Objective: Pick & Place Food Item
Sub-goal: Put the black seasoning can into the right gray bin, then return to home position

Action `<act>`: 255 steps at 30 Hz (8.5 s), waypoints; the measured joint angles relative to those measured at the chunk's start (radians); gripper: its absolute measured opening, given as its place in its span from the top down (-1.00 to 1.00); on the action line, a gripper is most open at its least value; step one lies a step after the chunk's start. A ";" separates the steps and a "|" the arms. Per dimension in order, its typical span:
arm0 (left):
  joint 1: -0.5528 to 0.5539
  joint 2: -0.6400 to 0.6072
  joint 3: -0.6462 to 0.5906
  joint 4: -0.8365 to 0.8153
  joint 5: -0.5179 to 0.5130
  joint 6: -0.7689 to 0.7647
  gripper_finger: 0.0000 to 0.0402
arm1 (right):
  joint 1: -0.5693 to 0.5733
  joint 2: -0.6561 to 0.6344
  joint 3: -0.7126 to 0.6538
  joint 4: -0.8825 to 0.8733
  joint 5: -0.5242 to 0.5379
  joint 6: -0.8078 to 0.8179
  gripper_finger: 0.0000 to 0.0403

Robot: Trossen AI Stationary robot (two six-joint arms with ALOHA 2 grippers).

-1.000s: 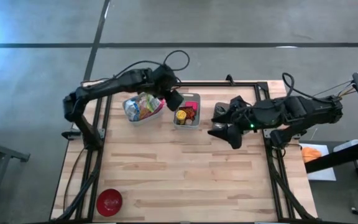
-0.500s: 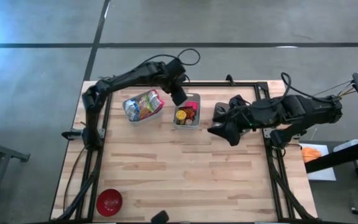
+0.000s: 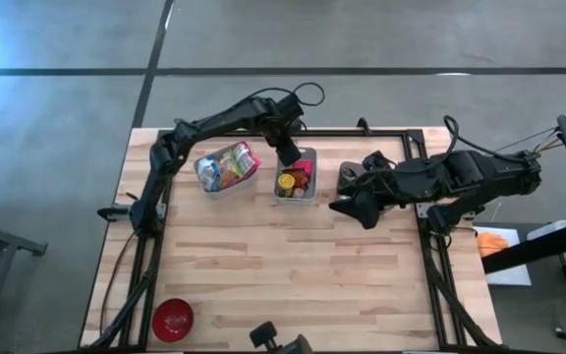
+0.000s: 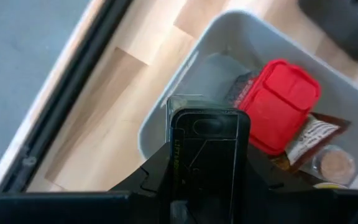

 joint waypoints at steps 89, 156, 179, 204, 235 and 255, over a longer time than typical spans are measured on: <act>-0.089 -0.447 -0.284 0.031 0.029 -0.060 -0.06 | 0.011 -0.003 0.090 0.026 0.048 -0.274 -0.73; -0.462 -1.719 -1.310 0.572 0.040 -0.084 1.00 | 0.009 -0.501 -0.470 0.444 0.144 -0.727 0.89; -0.462 -1.842 -1.771 0.982 0.184 -0.122 1.00 | 0.010 -0.817 -1.166 0.964 -0.091 -0.708 0.89; -0.462 -2.092 -2.023 1.144 0.184 -0.201 1.00 | 0.010 -1.226 -1.557 1.141 -0.074 -0.685 0.89; -0.462 -1.997 -2.024 1.124 0.172 -0.094 1.00 | 0.011 -1.211 -1.595 0.965 -0.523 -0.994 0.89; -0.463 -1.996 -2.025 1.124 0.172 -0.093 1.00 | 0.011 -1.211 -1.595 0.949 -0.237 -0.921 0.89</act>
